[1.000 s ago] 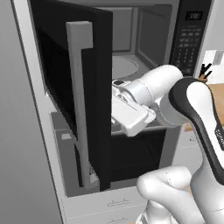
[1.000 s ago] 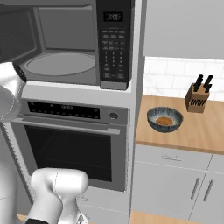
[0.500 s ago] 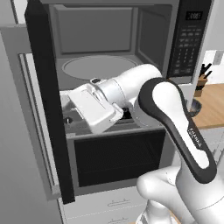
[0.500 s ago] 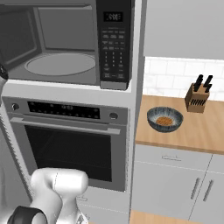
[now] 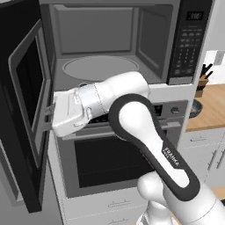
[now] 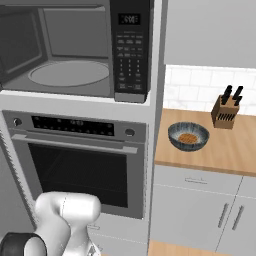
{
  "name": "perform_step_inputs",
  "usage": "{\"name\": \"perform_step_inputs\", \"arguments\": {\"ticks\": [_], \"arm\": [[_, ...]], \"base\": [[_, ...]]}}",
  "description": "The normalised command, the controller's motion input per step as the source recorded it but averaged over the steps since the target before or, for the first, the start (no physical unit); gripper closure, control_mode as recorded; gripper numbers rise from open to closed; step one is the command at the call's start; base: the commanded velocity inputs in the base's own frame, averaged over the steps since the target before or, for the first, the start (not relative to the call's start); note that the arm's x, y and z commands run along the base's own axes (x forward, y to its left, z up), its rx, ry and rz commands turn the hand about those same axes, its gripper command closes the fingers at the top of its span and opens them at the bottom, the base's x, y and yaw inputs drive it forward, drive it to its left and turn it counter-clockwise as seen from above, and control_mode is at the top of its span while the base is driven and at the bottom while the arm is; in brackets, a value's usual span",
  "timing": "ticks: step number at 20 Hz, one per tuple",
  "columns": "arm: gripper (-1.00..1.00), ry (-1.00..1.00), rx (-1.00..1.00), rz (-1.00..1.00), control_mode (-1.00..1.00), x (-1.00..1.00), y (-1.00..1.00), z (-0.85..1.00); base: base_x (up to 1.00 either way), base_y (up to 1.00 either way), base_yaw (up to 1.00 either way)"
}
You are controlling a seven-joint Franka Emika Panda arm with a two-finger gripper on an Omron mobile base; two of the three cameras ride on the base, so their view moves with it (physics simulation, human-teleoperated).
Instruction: Open the microwave, place the bowl with waffle inside the microwave, then close the microwave door and turn it on.
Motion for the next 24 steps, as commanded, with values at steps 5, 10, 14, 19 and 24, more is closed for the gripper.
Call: {"name": "perform_step_inputs", "arguments": {"ticks": [5, 10, 14, 19, 24], "arm": [[-1.00, 0.19, 0.00, -0.16, -1.00, 0.07, -0.26, 0.00], [-1.00, 0.25, -0.03, -0.10, -1.00, 0.00, -0.98, 0.00], [-1.00, 0.22, -0.08, -0.21, -1.00, 0.00, -1.00, -0.02], [-1.00, 0.04, -0.22, -0.15, -1.00, 0.22, -1.00, -0.21], [-1.00, 0.00, -0.14, -0.21, -1.00, 0.05, -1.00, -0.39]], "base": [[0.00, 0.00, 0.00], [0.00, 0.00, 0.00], [0.00, 0.00, 0.00], [0.00, 0.00, 0.00], [0.00, 0.00, 0.00]]}}
